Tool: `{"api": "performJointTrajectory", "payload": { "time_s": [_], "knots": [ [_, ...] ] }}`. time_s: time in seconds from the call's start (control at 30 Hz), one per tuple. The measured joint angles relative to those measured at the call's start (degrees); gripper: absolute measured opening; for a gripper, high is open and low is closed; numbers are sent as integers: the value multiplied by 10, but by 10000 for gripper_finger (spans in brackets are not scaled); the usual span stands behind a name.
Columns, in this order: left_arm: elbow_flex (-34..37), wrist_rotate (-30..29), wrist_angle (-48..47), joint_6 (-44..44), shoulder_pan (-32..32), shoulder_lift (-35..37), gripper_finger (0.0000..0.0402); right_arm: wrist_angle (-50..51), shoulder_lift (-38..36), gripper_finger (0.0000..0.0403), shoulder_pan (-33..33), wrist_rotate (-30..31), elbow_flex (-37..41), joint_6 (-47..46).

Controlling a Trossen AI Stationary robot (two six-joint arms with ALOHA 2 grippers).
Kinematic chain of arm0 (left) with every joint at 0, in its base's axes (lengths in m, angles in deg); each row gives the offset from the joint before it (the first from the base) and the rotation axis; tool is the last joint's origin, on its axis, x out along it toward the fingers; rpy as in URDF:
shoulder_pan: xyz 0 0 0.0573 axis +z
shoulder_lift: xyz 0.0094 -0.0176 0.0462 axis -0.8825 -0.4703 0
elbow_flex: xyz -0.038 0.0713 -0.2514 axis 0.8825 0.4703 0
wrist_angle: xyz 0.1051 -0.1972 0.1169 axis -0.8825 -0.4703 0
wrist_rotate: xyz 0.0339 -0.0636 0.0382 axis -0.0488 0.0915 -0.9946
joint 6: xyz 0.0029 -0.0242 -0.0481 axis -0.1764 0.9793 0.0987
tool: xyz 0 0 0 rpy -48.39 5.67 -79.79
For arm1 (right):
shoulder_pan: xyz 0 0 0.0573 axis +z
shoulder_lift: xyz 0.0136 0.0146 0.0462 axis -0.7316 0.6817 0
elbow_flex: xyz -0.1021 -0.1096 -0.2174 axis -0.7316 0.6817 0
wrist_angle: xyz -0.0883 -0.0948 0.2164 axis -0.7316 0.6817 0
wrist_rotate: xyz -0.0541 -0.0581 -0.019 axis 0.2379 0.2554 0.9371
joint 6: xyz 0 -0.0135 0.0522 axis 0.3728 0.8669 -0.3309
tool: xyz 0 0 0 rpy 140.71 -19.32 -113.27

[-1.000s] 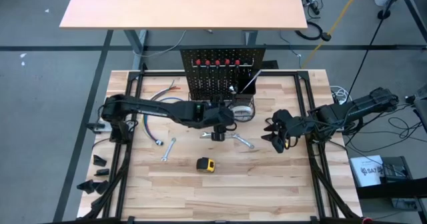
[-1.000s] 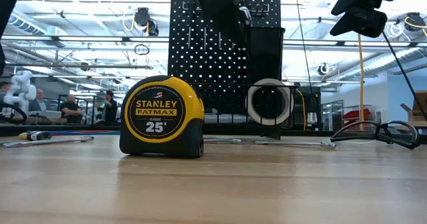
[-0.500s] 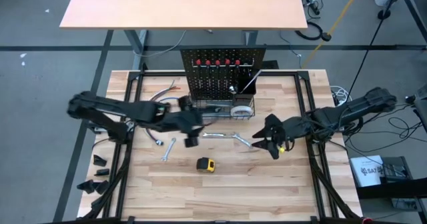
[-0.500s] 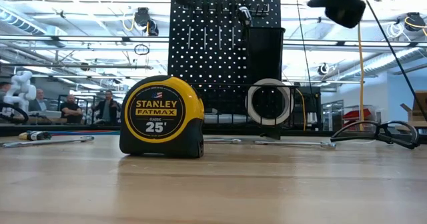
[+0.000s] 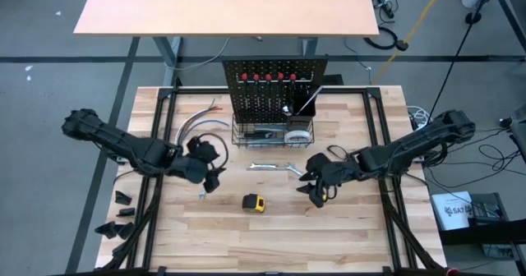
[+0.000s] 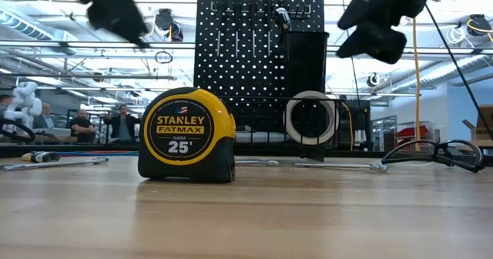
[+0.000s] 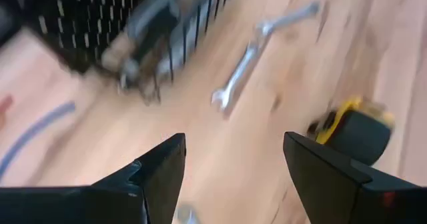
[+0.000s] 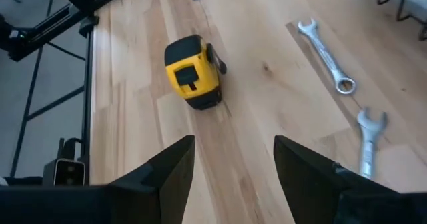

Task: Hang tools onto peg board
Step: Put the wrench into the pegboard bin

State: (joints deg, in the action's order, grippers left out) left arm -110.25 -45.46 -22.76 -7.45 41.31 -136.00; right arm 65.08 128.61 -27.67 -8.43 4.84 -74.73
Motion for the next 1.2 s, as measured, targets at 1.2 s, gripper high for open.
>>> {"api": "performJointTrajectory", "payload": {
  "time_s": [1.2],
  "knots": [
    [168,-3,110,249,-46,-147,255,-58,97,199,-7,34,0,-60]
  ]
}}
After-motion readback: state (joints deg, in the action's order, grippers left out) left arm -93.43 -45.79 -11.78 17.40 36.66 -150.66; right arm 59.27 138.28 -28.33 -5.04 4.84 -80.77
